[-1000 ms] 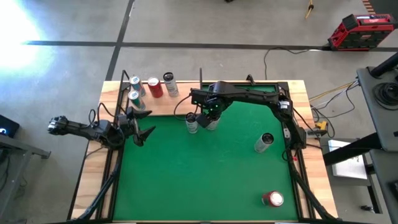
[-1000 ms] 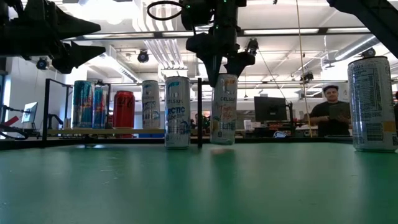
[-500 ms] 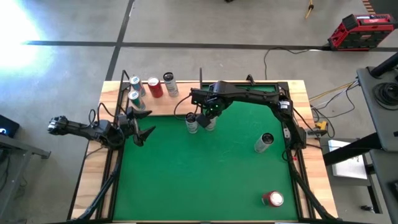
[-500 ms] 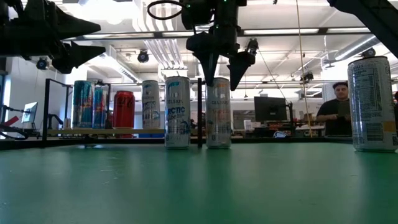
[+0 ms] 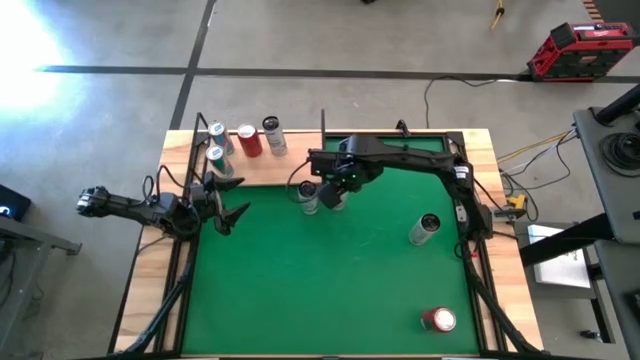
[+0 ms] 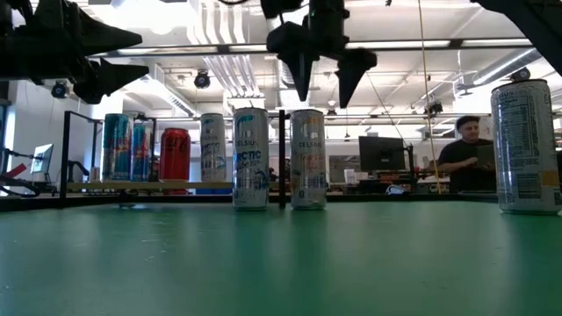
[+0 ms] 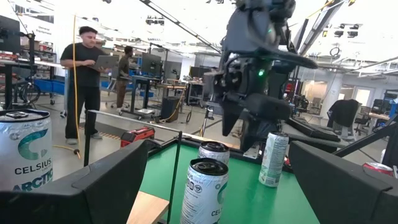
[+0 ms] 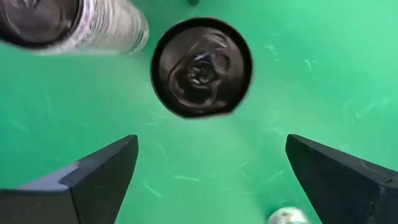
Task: Place canned beverage on shelf
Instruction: Move the red soda can to the center of the table
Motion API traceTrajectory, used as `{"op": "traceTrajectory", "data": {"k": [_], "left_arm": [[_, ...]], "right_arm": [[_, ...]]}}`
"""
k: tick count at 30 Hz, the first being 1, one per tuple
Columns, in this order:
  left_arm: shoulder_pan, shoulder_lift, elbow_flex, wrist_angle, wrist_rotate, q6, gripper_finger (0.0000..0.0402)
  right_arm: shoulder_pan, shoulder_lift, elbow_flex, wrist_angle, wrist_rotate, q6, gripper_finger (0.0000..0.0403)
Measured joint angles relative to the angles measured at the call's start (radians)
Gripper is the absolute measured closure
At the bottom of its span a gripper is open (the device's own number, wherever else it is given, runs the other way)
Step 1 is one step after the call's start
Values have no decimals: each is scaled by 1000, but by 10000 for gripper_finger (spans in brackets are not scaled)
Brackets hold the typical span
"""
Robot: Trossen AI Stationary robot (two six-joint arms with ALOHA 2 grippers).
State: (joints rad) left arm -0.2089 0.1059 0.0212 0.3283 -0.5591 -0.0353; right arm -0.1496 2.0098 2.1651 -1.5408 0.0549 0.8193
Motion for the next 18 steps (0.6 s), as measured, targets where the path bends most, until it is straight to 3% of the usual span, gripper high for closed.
{"op": "traceTrajectory", "data": {"k": [4,12,18], "left_arm": [[0,0,0,0,0,0,27],[0,0,0,0,0,0,27],[0,0,0,0,0,0,27]], "right_arm": [[52,-1,-4,-21,95,133,3],[203,1,-32,-31,387,399,3],[288,2,-41,-28,504,507,3]]}}
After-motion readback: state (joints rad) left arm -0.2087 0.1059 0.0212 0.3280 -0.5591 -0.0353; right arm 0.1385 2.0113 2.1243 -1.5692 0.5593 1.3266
